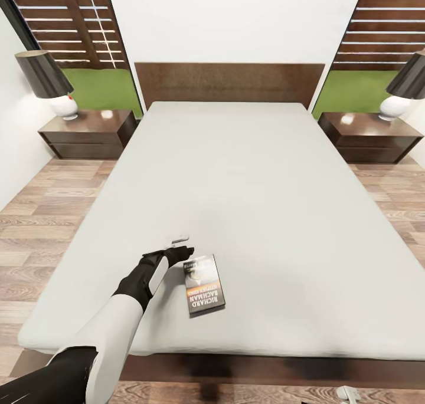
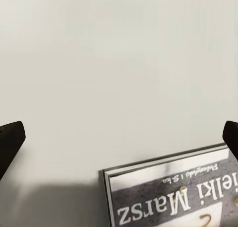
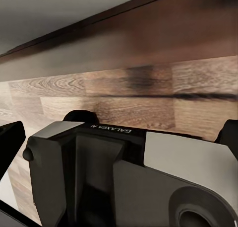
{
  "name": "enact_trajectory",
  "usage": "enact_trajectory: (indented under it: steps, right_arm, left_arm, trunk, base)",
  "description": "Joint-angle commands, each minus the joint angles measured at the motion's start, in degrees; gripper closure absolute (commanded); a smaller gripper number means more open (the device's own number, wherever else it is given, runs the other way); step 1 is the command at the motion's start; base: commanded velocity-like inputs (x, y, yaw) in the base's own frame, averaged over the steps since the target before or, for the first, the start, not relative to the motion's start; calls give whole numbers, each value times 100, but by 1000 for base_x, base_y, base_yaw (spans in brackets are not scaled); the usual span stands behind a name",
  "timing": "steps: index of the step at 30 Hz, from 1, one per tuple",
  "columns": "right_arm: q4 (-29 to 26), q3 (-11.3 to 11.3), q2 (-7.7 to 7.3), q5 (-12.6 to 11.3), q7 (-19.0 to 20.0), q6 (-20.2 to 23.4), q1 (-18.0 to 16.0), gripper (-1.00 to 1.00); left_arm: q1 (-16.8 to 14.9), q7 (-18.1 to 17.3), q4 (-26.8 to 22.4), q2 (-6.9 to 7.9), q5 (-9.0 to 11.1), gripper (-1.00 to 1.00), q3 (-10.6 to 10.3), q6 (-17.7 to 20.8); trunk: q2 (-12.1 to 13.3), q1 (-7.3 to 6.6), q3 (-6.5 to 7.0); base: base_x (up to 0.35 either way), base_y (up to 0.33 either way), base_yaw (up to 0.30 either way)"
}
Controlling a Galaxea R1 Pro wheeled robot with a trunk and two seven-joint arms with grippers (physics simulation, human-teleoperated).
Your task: In the bedroom, move the book from the bed onto either nightstand, and place the two sandals side by side next to the bed.
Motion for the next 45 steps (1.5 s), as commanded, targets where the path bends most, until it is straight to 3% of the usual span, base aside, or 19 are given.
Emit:
enact_trajectory:
  steps: [1,13,25,37,41,45]
  right_arm:
    - [0,-12,-1,-12,22,40,-2,-100]
    - [0,-12,-1,-12,22,40,-2,-100]
    - [0,-12,-1,-12,22,40,-2,-100]
    - [0,-12,-1,-12,22,40,-2,-100]
    - [-2,-12,-1,-12,22,40,-2,-100]
    - [0,-12,-1,-12,22,40,-2,-100]
  left_arm:
    - [-1,-5,-9,-6,51,-100,32,37]
    - [-1,-5,-9,-6,51,-100,32,37]
    - [-1,-5,-14,-6,51,-100,32,36]
    - [-1,-5,-15,-6,51,-100,32,38]
    - [-3,-5,-17,-6,51,-100,32,37]
    - [-2,-5,-17,-6,51,-100,32,38]
  trunk:
    - [-2,0,-4]
    - [-2,0,-4]
    - [-483,263,-219]
    - [-483,263,-219]
    - [-644,351,-291]
    - [-644,351,-291]
  base:
    - [0,0,0]
    - [0,0,0]
    - [0,0,0]
    - [0,0,0]
    - [0,0,0]
    - [0,0,0]
